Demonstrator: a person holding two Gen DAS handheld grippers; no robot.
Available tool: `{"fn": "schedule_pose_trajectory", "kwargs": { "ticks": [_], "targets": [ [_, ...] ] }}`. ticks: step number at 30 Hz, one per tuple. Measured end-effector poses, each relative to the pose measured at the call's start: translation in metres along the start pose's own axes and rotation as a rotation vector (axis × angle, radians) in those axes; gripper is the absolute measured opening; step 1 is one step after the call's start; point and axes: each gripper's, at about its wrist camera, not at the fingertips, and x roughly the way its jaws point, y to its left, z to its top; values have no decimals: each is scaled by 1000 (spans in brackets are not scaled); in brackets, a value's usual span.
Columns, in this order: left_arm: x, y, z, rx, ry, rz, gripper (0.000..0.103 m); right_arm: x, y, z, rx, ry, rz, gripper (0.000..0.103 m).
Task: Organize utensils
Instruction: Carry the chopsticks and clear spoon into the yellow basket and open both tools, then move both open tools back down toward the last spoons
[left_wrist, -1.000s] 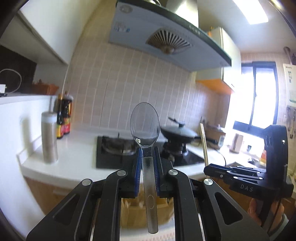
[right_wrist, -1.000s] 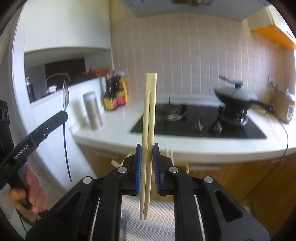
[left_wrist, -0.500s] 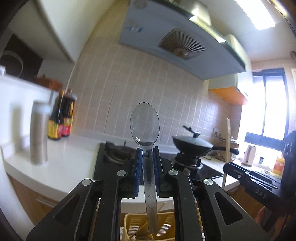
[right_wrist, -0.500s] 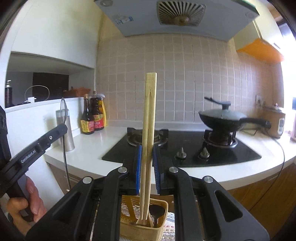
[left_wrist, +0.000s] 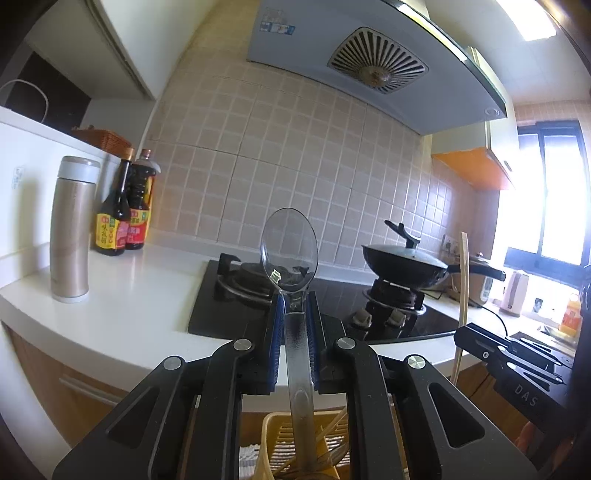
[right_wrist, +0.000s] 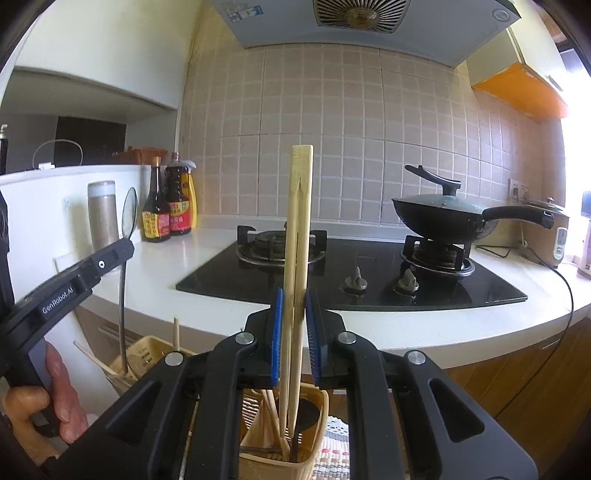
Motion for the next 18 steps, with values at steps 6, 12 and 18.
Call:
{"fn": "schedule_pose_trajectory", "kwargs": {
  "ticks": [6, 12, 18],
  "targets": [
    [1, 2, 0, 12, 14, -8, 12, -1, -1, -3, 7, 13, 4, 11],
    [-14, 10, 9, -35, 28, -43, 34, -12, -2, -8, 14, 78, 41, 16],
    [-54, 21, 26, -78, 17, -68, 60, -49, -4, -11, 26, 76, 61, 48]
  ]
}}
